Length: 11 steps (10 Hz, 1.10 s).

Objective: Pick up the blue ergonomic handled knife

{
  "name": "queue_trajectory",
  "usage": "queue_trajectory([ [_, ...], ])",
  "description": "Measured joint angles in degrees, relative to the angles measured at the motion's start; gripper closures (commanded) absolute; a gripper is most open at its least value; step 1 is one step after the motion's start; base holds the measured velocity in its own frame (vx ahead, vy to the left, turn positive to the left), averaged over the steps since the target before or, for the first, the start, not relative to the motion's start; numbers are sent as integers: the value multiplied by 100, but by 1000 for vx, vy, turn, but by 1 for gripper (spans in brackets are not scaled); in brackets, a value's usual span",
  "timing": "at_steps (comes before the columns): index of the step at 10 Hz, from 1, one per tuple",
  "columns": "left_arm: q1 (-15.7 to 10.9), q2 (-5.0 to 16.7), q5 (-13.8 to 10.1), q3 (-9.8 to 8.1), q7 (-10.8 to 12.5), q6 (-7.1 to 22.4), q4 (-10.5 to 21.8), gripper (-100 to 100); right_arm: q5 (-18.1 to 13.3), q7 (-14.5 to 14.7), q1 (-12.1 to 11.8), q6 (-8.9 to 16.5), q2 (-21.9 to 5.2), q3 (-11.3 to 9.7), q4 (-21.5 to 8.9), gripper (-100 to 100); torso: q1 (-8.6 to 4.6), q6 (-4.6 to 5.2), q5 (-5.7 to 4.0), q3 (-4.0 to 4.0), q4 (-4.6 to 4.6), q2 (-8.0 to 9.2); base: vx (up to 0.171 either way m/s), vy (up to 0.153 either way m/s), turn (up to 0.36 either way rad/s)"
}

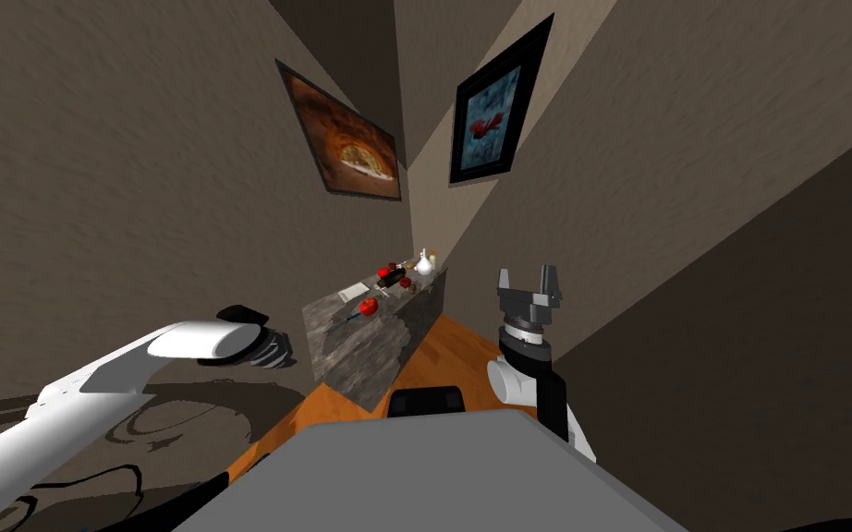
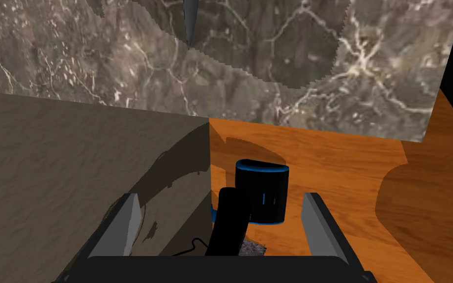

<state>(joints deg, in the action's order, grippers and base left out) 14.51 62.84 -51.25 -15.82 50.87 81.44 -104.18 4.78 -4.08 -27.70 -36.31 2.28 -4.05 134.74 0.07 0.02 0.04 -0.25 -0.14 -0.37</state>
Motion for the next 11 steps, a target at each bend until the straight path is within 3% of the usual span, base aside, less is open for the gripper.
queue_trajectory([
  [4, 241, 187, -82, 58, 187, 428, 41, -100, 0, 0, -1, 0, 0, 0, 0, 0, -7, 3, -1, -21, -8, -36, 130, -56, -87],
  [7, 346, 246, -143, 268, 410, 735, 15, -100, 0, 0, -2, -1, 0, 0, 1, 0, -17, 3, -4, -36, -15, -59, 202, -80, -117],
  [11, 358, 150, -201, 656, 509, 774, 153, -100, 0, 0, -2, -1, 0, 0, 1, 0, 0, 3, 0, -47, -19, -78, 218, -25, -77],
])
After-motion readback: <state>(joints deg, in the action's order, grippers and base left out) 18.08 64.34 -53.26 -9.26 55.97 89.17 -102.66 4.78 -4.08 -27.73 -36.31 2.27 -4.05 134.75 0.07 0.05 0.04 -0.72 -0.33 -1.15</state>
